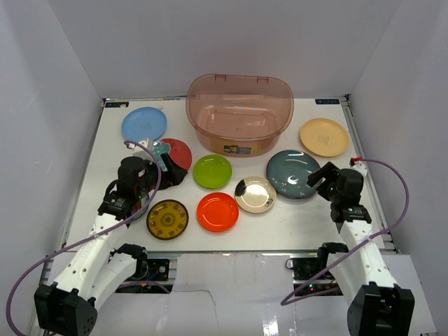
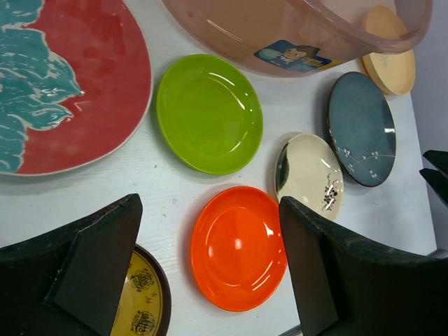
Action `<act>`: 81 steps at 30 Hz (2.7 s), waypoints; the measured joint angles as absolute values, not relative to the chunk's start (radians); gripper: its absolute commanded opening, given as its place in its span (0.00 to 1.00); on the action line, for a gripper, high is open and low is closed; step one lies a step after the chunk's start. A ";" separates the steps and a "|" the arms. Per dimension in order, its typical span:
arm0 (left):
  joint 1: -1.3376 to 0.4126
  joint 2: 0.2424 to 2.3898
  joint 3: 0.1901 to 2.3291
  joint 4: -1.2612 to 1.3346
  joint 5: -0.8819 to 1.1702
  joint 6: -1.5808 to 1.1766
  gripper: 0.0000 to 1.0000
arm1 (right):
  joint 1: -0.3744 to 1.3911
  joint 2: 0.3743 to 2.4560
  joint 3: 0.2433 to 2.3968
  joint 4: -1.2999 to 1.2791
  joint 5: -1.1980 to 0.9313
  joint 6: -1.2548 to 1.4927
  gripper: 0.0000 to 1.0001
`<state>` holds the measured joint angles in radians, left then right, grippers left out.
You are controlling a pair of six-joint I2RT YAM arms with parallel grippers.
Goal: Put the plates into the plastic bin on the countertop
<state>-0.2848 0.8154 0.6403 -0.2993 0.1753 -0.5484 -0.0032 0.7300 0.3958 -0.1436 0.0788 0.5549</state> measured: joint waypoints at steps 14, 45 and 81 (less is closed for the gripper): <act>-0.285 0.782 0.653 -0.360 0.067 -0.461 0.89 | -0.097 1.102 0.154 0.403 -0.171 0.827 0.37; -0.274 1.006 0.751 -0.244 0.128 -0.581 0.84 | -0.099 0.797 0.929 0.049 -0.258 0.743 0.08; 0.275 1.734 0.921 -0.102 0.392 -0.426 0.63 | 0.262 2.123 1.850 -0.166 -0.332 0.482 0.96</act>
<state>0.2752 1.7344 0.9215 -0.1024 0.3916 -0.4263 0.2623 2.1231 1.8496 -0.1658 -0.3321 0.4820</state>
